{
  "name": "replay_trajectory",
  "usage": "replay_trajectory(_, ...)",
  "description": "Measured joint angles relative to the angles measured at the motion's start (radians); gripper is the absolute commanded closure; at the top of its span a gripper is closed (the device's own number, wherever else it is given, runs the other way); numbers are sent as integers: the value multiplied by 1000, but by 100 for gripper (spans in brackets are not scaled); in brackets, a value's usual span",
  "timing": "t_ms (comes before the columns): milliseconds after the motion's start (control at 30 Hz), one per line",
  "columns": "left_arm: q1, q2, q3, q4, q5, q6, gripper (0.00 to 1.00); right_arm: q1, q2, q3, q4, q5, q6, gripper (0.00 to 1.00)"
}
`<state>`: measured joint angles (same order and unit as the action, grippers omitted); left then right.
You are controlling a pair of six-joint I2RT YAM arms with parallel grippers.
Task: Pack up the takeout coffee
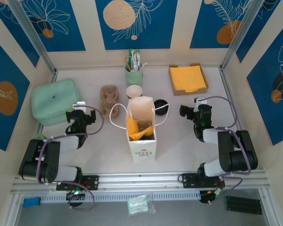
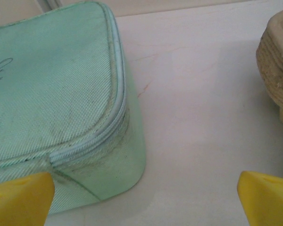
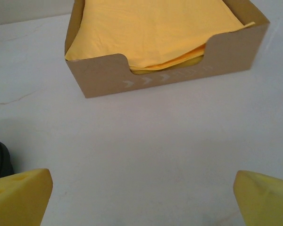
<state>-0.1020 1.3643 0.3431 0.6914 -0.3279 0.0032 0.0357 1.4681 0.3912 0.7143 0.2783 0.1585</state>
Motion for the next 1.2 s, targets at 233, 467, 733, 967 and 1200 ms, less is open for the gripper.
replay_trajectory(233, 32, 90, 63, 55, 192, 25, 1, -8, 59, -2, 65, -51, -21, 1)
replay_trajectory(467, 35, 185, 50, 214, 254, 48, 1, -18, 59, -2, 82, -78, -21, 1)
replay_trajectory(733, 40, 189, 51, 221, 273, 48, 1, -18, 59, -1, 84, -81, -21, 1)
replay_trajectory(967, 41, 189, 51, 222, 276, 48, 1, -18, 59, -1, 85, -81, -21, 1)
replay_trajectory(1200, 41, 189, 51, 223, 276, 48, 0, -19, 59, 0, 85, -85, -22, 1)
